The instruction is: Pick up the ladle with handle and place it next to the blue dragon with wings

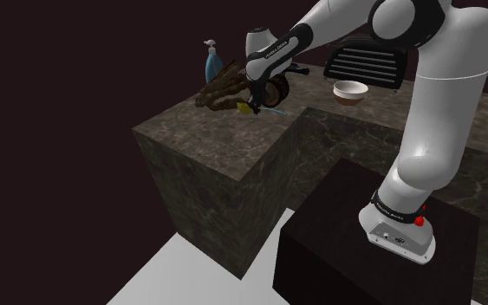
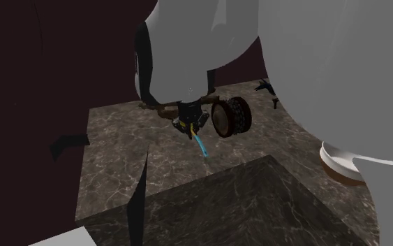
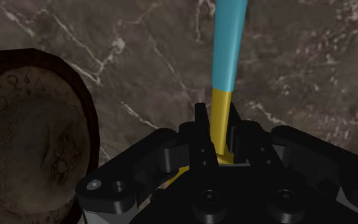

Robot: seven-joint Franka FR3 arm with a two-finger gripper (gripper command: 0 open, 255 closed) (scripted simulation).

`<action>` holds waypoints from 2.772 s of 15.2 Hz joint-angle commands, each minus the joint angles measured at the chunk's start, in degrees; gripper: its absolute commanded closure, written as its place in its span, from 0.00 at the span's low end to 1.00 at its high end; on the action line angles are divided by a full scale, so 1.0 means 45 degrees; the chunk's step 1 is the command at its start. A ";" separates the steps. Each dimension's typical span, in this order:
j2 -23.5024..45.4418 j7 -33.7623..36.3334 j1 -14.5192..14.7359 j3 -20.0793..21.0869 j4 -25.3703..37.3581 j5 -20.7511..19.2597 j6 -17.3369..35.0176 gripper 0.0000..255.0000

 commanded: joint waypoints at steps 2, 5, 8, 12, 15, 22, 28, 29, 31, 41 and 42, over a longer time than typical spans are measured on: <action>-0.0297 -0.0031 0.0008 -0.0003 0.0173 -0.0004 -0.0456 1.00; -0.0524 -0.0058 0.0016 -0.0004 0.0406 -0.0006 -0.0915 1.00; -0.0730 -0.0087 0.0024 -0.0004 0.0665 -0.0006 -0.1378 1.00; -0.0971 -0.0126 0.0033 -0.0002 0.1050 -0.0004 -0.2003 1.00; -0.1127 -0.0157 0.0039 -0.0001 0.1370 -0.0001 -0.2477 1.00; -0.1403 -0.0233 0.0050 0.0003 0.2222 0.0012 -0.3602 1.00; -0.1537 -0.0303 0.0057 0.0007 0.3077 0.0028 -0.4589 1.00; -0.1550 -0.0316 0.0058 0.0007 0.3232 0.0032 -0.4755 1.00; -0.1567 -0.0341 0.0059 0.0008 0.3552 0.0039 -0.5092 1.00; -0.1670 -0.1297 -0.0432 -0.0352 0.4559 0.0184 -0.6132 1.00; -0.1690 -0.1589 -0.0596 -0.0474 0.4527 0.0226 -0.6098 1.00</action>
